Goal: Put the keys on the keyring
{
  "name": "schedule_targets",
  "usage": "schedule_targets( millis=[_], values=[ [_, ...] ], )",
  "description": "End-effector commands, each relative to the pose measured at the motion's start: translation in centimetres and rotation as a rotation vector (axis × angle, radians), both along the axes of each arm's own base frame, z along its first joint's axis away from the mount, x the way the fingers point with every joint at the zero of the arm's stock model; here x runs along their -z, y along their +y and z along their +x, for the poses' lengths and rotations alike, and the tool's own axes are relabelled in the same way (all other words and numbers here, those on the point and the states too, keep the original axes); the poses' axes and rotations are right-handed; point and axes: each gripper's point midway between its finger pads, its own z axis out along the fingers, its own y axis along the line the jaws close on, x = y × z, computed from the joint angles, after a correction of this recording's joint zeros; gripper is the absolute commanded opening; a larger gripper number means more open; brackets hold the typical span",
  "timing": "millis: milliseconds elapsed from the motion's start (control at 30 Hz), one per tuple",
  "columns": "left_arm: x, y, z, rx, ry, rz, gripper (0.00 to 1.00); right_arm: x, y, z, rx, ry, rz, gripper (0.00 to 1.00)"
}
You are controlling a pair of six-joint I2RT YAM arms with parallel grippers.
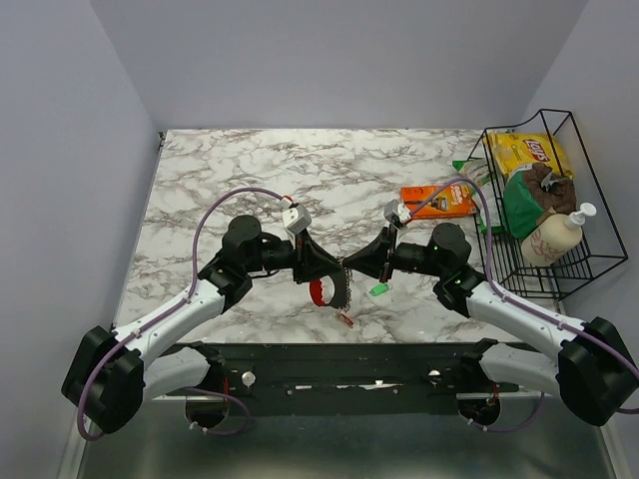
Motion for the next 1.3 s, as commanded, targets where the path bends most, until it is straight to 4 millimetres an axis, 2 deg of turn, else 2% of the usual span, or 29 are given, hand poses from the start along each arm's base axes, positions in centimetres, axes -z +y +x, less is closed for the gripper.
schedule_targets(
  millis=[0, 100, 200, 233, 267, 567, 633, 667, 767, 800, 900, 1000, 1067, 1267],
  values=[
    [-0.1, 0.3, -0.1, -0.019, -0.023, 0.016, 0.33, -2.5, 0.1, 0.5, 0.023, -0.072, 0.048, 0.00],
    [-0.1, 0.4, 0.0, -0.030, -0.026, 0.015, 0.27, -2.5, 0.1, 0.5, 0.021, -0.073, 0.049, 0.01],
    [-0.4, 0.4, 0.1, -0.032, -0.032, 0.004, 0.14, -2.5, 0.0, 0.5, 0.023, -0.073, 0.049, 0.00],
    [-0.5, 0.3, 0.1, -0.034, -0.035, 0.002, 0.04, -2.5, 0.0, 0.4, 0.023, -0.073, 0.049, 0.01],
    [-0.5, 0.3, 0.2, -0.035, -0.034, 0.003, 0.00, -2.5, 0.0, 0.4, 0.023, -0.073, 0.050, 0.00],
    [-0.8, 0.7, 0.7, -0.075, -0.054, 0.012, 0.00, -2.3, 0.0, 0.3, 0.021, -0.075, 0.050, 0.01],
    [-0.7, 0.8, 0.9, -0.088, -0.057, 0.018, 0.00, -2.5, -0.1, 0.2, 0.023, -0.080, 0.056, 0.03],
    [-0.7, 0.9, 0.9, -0.098, -0.057, 0.021, 0.00, -2.2, -0.2, 0.2, 0.024, -0.075, 0.053, 0.05],
    [-0.9, 1.2, 1.4, -0.136, -0.071, 0.025, 0.00, -1.8, -0.5, -0.1, 0.034, -0.072, 0.050, 0.19],
    [-1.0, 1.4, 1.5, -0.150, -0.075, 0.025, 0.00, -1.8, -0.6, 0.0, 0.041, -0.073, 0.051, 0.29],
    [-1.0, 1.8, 2.0, -0.192, -0.085, 0.040, 0.00, -1.2, -0.9, -0.2, 0.050, -0.065, 0.044, 0.42],
    [-1.0, 2.1, 2.4, -0.221, -0.095, 0.051, 0.00, -1.0, -1.2, -0.4, 0.060, -0.067, 0.041, 0.51],
    [-1.1, 2.4, 2.5, -0.239, -0.103, 0.056, 0.00, -0.5, -1.5, -0.4, 0.078, -0.061, 0.025, 0.54],
    [-0.7, 3.1, 3.0, -0.295, -0.099, 0.097, 0.00, 1.1, -3.0, 2.1, 0.252, 0.005, -0.046, 0.59]
  ],
)
